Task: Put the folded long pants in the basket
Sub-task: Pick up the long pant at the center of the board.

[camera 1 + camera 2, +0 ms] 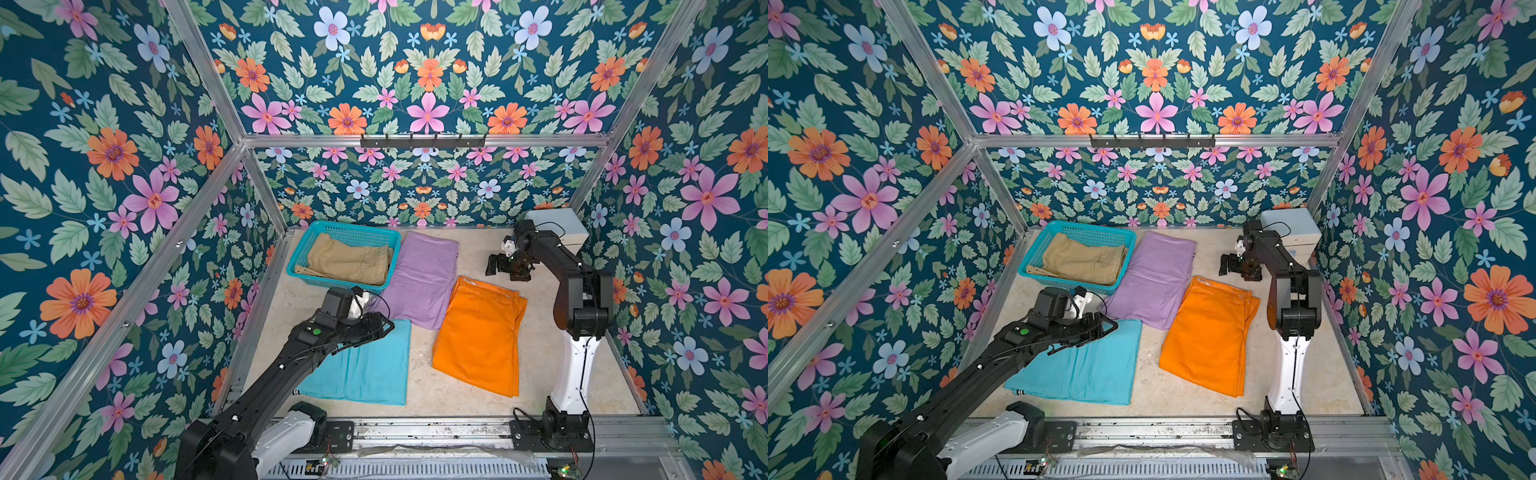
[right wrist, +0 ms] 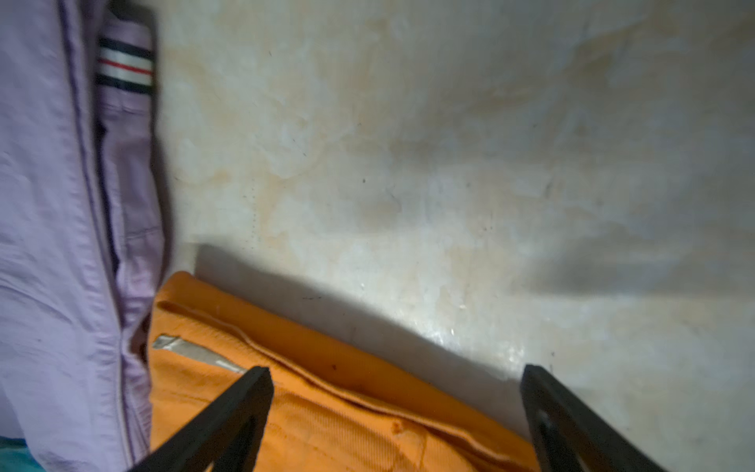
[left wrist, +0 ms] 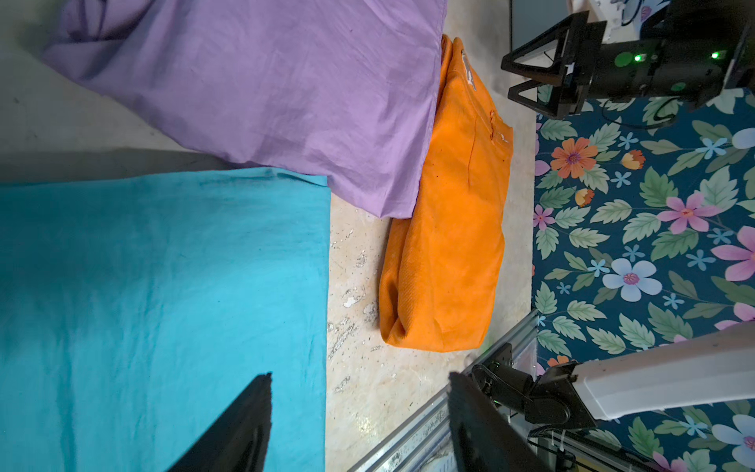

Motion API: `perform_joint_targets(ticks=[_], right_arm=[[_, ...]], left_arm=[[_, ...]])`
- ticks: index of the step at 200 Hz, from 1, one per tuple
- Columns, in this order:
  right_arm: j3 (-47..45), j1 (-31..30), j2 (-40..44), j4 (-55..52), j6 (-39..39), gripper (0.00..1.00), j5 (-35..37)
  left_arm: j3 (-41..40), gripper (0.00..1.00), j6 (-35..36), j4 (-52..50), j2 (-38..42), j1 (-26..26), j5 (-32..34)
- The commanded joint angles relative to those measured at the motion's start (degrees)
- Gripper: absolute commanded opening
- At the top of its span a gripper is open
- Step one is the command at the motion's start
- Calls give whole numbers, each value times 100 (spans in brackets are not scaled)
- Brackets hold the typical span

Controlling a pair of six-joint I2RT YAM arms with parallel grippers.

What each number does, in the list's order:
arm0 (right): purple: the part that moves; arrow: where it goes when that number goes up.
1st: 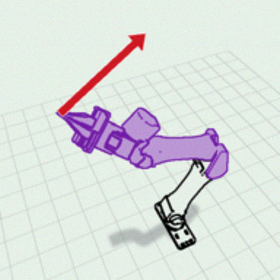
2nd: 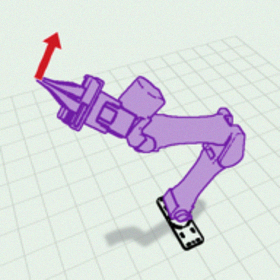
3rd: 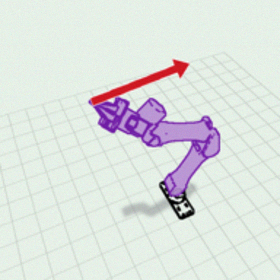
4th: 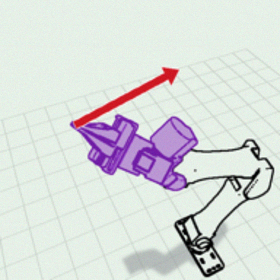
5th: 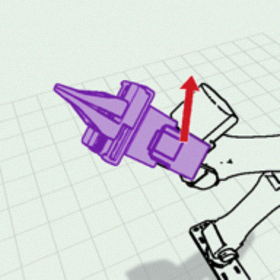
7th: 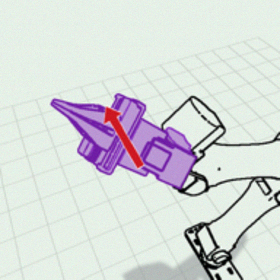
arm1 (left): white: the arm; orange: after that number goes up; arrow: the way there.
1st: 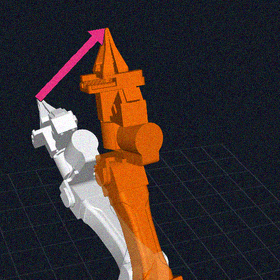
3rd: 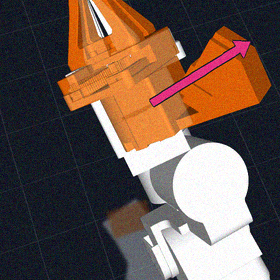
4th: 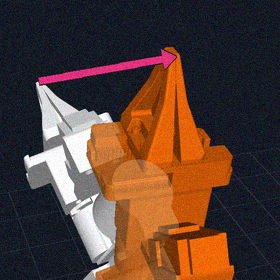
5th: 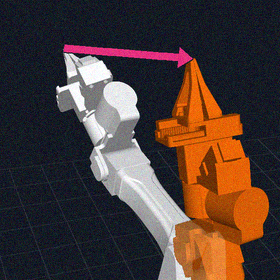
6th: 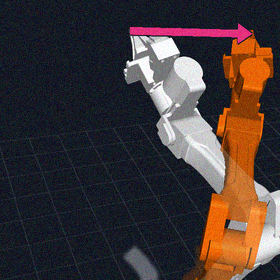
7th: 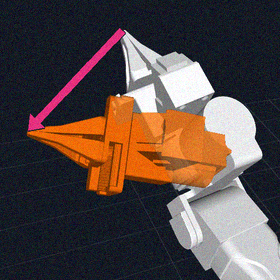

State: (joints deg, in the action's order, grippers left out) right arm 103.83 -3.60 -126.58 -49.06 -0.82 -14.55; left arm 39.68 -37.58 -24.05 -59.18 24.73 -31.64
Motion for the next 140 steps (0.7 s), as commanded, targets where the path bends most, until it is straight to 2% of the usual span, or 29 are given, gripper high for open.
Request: perform_joint_targets(ticks=[1,43,64,102,140], right_arm=[[142,14,-271,-325,-358,98,-598],[-67,17,-394,-544,-446,96,-1044],[-217,17,-379,-790,-487,91,-1294],[-771,17,53,-604,-536,89,-1077],[-1122,12,137,-850,-687,84,-796]], left_arm=[[17,72,75,-46,-56,8,-22],[-32,71,108,1,-133,37,-12],[-46,71,144,16,-217,42,-28],[-60,71,189,-63,-122,51,4],[-17,71,225,-228,-16,52,-17]])
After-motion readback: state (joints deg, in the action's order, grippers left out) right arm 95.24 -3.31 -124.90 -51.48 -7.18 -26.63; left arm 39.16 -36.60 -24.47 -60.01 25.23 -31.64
